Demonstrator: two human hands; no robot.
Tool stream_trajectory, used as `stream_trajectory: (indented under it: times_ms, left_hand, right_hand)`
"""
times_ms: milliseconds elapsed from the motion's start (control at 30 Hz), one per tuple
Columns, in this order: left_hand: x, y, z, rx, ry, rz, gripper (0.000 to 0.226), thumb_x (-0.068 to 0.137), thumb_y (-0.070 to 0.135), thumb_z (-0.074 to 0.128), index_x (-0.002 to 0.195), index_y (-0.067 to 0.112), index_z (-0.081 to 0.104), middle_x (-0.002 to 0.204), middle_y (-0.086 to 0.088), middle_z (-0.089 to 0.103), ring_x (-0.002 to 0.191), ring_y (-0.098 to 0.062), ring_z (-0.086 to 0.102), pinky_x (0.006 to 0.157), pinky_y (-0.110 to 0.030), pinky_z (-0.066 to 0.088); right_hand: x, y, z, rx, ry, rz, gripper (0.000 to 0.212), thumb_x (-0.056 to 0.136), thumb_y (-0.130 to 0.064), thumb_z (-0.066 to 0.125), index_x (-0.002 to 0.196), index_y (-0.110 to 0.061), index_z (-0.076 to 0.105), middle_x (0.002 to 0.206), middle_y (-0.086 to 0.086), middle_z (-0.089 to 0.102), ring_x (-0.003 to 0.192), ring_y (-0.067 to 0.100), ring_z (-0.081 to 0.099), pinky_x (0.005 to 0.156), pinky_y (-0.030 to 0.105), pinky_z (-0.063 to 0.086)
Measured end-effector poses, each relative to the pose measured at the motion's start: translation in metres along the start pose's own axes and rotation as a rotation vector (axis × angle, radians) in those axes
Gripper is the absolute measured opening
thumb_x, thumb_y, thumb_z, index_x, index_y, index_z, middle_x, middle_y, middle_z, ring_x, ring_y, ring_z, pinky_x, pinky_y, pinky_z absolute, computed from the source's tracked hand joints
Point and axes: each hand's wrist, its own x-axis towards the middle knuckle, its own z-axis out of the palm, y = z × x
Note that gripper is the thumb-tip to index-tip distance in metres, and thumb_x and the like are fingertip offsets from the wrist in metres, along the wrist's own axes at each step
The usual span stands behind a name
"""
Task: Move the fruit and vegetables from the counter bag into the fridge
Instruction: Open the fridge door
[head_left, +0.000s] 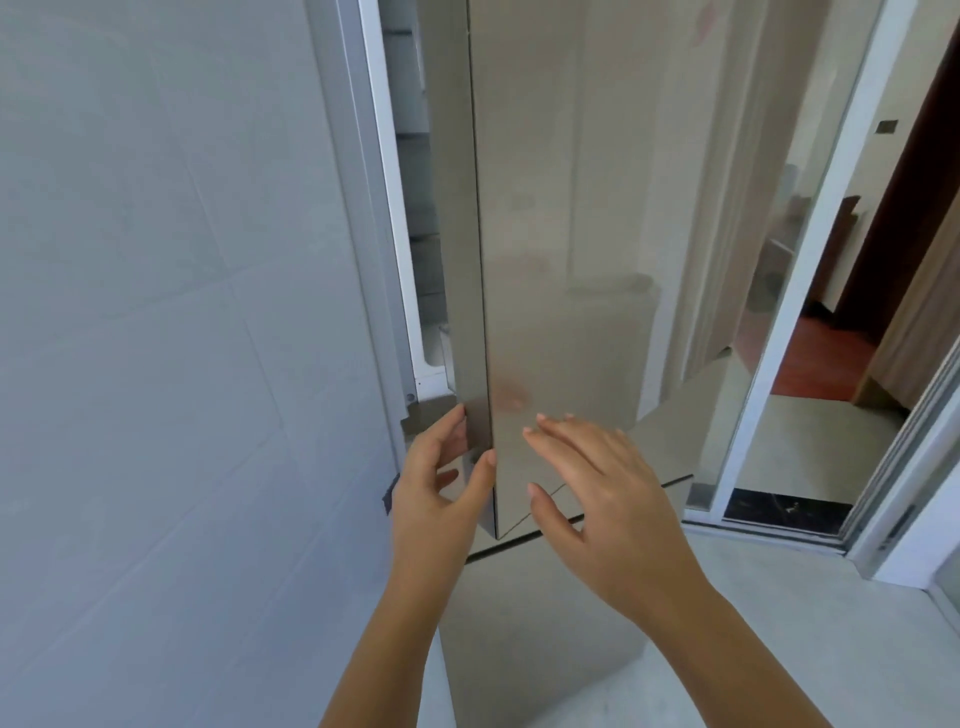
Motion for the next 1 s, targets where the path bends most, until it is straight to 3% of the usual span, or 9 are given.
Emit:
stream_trajectory:
  times_ms: [233,333,400,500,567,667,1000]
  left_hand:
    - [-0.038,0.015,0.013,-0.029,-0.173,0.119,0.042,0.075,0.039,0.058,0.116,0.038,0.054,0.109,0.012,0.064,0.105,-0.005,0.058,0.088,-0.031,0.049]
    - [-0.052,0.021,0.020,-0.041,-0.302,0.139,0.038,0.077,0.039,0.056,0.116,0.041,0.051,0.109,0.022,0.059,0.105,0.000,0.056,0.087,-0.020,0.046]
    - [-0.062,0.025,0.025,-0.044,-0.396,0.169,0.040,0.079,0.041,0.052,0.118,0.042,0.048,0.111,0.023,0.058,0.108,0.001,0.053,0.087,-0.016,0.044]
    - [-0.078,0.027,0.033,-0.095,-0.514,0.184,0.042,0.081,0.038,0.050,0.123,0.038,0.047,0.121,0.012,0.056,0.115,-0.007,0.051,0.096,-0.028,0.044]
    - [-0.088,0.030,0.037,-0.106,-0.574,0.182,0.041,0.083,0.039,0.048,0.124,0.036,0.047,0.122,0.013,0.056,0.116,-0.006,0.051,0.096,-0.023,0.043]
    - [-0.095,0.032,0.037,-0.051,-0.569,0.238,0.039,0.083,0.041,0.044,0.122,0.037,0.047,0.119,0.022,0.053,0.113,0.004,0.049,0.091,-0.008,0.036]
    - [-0.086,0.030,0.026,0.042,-0.398,0.345,0.035,0.084,0.037,0.043,0.117,0.030,0.051,0.113,0.020,0.053,0.109,0.013,0.044,0.090,-0.001,0.029]
  right_hand:
    - [-0.042,-0.007,-0.039,-0.079,0.007,0.117,0.044,0.085,-0.035,0.045,0.122,-0.015,0.058,0.124,0.002,0.060,0.117,0.020,0.052,0.094,0.050,0.045]
    - [-0.062,-0.010,-0.057,-0.123,0.037,0.173,0.042,0.085,-0.035,0.046,0.121,-0.015,0.058,0.123,0.001,0.061,0.117,0.015,0.049,0.097,0.047,0.043]
    - [-0.075,-0.014,-0.068,-0.187,0.044,0.202,0.042,0.085,-0.036,0.045,0.121,-0.017,0.058,0.122,0.000,0.061,0.117,0.011,0.044,0.102,0.042,0.034]
    - [-0.091,-0.022,-0.082,-0.267,0.044,0.253,0.043,0.084,-0.036,0.044,0.119,-0.015,0.059,0.119,0.001,0.063,0.115,0.010,0.044,0.102,0.035,0.027]
    - [-0.101,-0.027,-0.093,-0.287,0.065,0.294,0.043,0.084,-0.035,0.044,0.118,-0.013,0.060,0.117,0.003,0.063,0.113,0.011,0.045,0.101,0.027,0.031]
    - [-0.114,-0.034,-0.107,-0.320,0.117,0.318,0.042,0.084,-0.032,0.043,0.115,-0.011,0.062,0.116,0.004,0.064,0.111,0.014,0.048,0.099,0.033,0.038]
    - [-0.106,-0.039,-0.108,-0.289,0.145,0.181,0.033,0.086,-0.022,0.048,0.112,-0.006,0.062,0.114,0.006,0.064,0.111,0.019,0.055,0.096,0.032,0.043]
